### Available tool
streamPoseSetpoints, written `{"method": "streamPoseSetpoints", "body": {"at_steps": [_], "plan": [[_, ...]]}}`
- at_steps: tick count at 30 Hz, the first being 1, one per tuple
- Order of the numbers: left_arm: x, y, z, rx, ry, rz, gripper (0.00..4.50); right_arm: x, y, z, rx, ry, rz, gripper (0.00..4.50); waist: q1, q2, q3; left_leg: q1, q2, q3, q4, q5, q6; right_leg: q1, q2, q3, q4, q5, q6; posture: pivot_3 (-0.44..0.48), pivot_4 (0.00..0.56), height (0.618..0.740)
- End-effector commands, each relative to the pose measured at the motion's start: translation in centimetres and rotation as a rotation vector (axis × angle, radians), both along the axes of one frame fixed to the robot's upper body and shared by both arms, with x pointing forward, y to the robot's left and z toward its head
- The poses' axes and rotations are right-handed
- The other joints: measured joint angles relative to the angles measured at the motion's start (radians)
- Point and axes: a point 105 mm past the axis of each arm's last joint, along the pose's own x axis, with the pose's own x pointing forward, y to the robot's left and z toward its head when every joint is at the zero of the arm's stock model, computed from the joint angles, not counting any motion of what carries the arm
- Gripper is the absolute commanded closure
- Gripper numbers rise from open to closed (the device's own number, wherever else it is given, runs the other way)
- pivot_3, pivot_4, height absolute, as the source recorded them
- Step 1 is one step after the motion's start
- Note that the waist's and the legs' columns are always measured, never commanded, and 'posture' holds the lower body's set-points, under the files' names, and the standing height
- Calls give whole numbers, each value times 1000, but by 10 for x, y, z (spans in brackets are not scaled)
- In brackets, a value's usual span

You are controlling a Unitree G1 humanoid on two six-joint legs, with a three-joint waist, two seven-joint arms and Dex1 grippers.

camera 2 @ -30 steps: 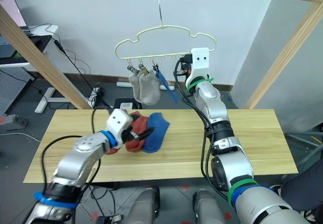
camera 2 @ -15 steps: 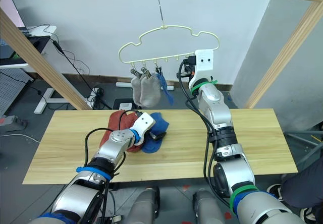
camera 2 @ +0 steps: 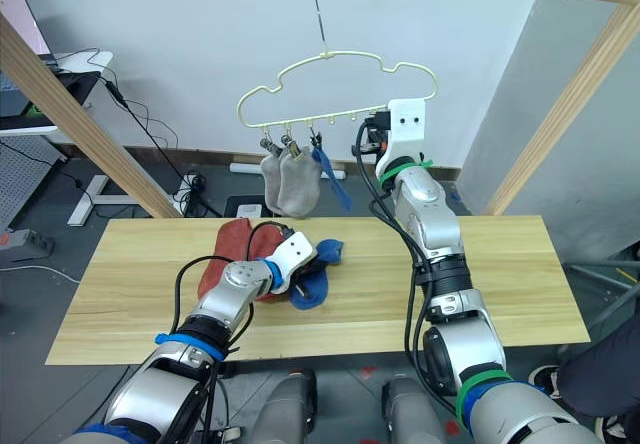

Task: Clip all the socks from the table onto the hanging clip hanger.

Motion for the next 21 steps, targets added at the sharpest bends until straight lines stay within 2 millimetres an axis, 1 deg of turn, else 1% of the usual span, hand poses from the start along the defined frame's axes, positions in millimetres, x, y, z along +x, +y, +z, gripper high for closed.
{"method": "streamPoseSetpoints", "body": {"at_steps": [1, 4, 7, 11, 13, 16, 18, 21], "plan": [[-3, -19, 19, -119, -33, -48, 4472, -2, -5, 0, 2, 6, 0, 4500, 0, 0, 0, 0, 0, 0, 0, 0, 0, 0, 0, 0, 0, 0, 0, -26, 237, 740], [-7, -33, 47, -222, -103, -103, 4472, -4, -8, 0, 44, 50, 18, 4500, 0, 0, 0, 0, 0, 0, 0, 0, 0, 0, 0, -1, 0, 0, 0, -20, 232, 740], [-9, -39, 77, -309, -202, -116, 4472, -7, -12, 2, 120, 125, 42, 4500, 1, 0, 0, -1, 0, -1, 0, 0, 0, 0, 0, -1, 0, 0, 0, -21, 226, 740], [-16, -41, 107, -370, -319, -116, 4472, -13, -19, 5, 178, 213, 76, 4500, 1, 0, 0, 0, 0, -1, 0, 0, 0, 0, 0, 0, 0, 0, 0, -22, 221, 740], [-20, -41, 123, -410, -396, -101, 4472, -16, -23, 8, 240, 277, 92, 4500, 1, 0, 0, 0, 0, -1, 0, 0, 0, 0, 0, 0, -1, 0, 0, -22, 221, 740], [-25, -43, 133, -433, -452, -98, 4472, -20, -26, 11, 292, 337, 110, 4500, 4, 0, 0, -1, 0, -1, 0, 0, 0, 1, -1, -1, -1, 0, 0, -20, 220, 740], [-23, -42, 140, -458, -485, -70, 4472, -23, -25, 12, 331, 373, 128, 4500, 4, 0, 0, -1, 0, -1, 0, 0, 0, 1, -1, -1, -1, 0, 0, -20, 220, 740], [-20, -43, 144, -466, -513, -57, 4472, -27, -23, 13, 360, 406, 145, 4500, 3, 0, 0, -1, 0, -1, 0, 0, 0, 1, -1, -1, -1, 0, 0, -19, 218, 740]]}}
